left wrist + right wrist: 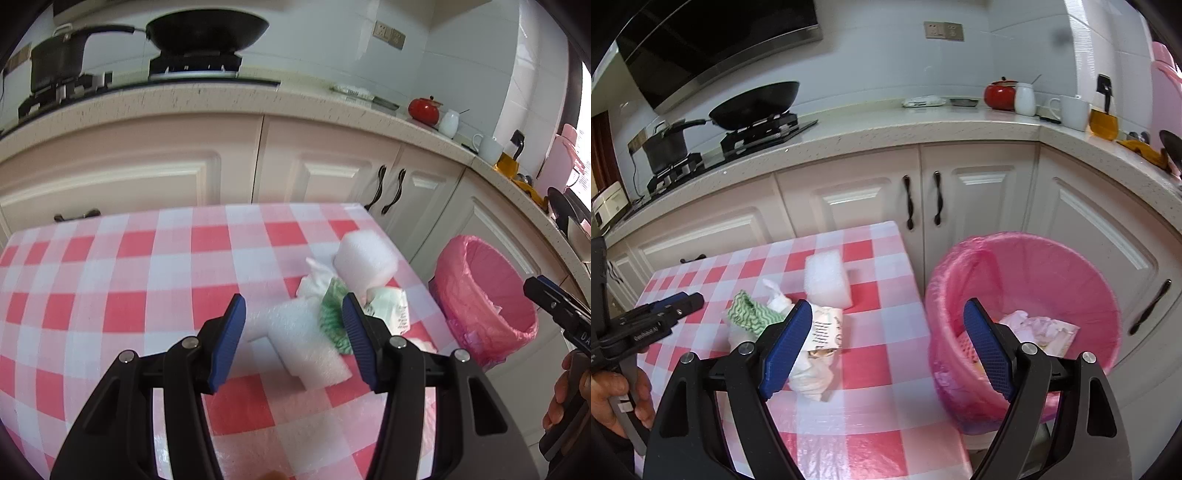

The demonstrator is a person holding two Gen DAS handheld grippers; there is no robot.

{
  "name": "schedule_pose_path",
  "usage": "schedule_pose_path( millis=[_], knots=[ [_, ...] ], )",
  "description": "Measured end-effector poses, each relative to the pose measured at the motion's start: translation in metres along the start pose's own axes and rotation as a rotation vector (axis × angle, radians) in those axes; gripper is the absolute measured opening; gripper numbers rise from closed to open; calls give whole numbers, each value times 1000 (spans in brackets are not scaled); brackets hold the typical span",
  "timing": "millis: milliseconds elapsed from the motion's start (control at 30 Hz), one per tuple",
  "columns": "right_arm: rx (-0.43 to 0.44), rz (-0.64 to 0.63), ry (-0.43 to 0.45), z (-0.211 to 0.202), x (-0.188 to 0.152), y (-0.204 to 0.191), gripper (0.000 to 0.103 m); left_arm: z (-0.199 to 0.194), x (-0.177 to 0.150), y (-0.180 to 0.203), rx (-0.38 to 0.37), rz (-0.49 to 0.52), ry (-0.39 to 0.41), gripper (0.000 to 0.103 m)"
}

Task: Collect trash
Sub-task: 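Return both open tools over the table toward the green cloth and tissue packet, then grasp the green striped cloth with left tool while right tool grasps printed tissue packet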

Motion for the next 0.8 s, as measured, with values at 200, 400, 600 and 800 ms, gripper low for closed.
schedule_pose_path(
  millis=[200,400,600,800],
  knots=[
    [13,-20,-22,11,-2,-16,80,12,-8,-4,-9,-11,-26,53],
    [15,-27,-35,20,-2,-22,80,27,-14,-1,-23,-10,-58,53],
    [12,-35,-53,31,-1,-24,80,29,-11,3,-41,-13,-45,53],
    [13,-35,-64,37,-5,-23,80,29,-1,23,-88,25,-38,51]
  ],
)
Point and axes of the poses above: each gripper's, at about its wrist camera, not at the fingertips, and z roughly the way its jaws point, y to its right, x to its top, the point moved 5 cm from there along z, roughly the way its jaws point, and after that the axes turned 8 degrees about -y, right-handed, at the moved point
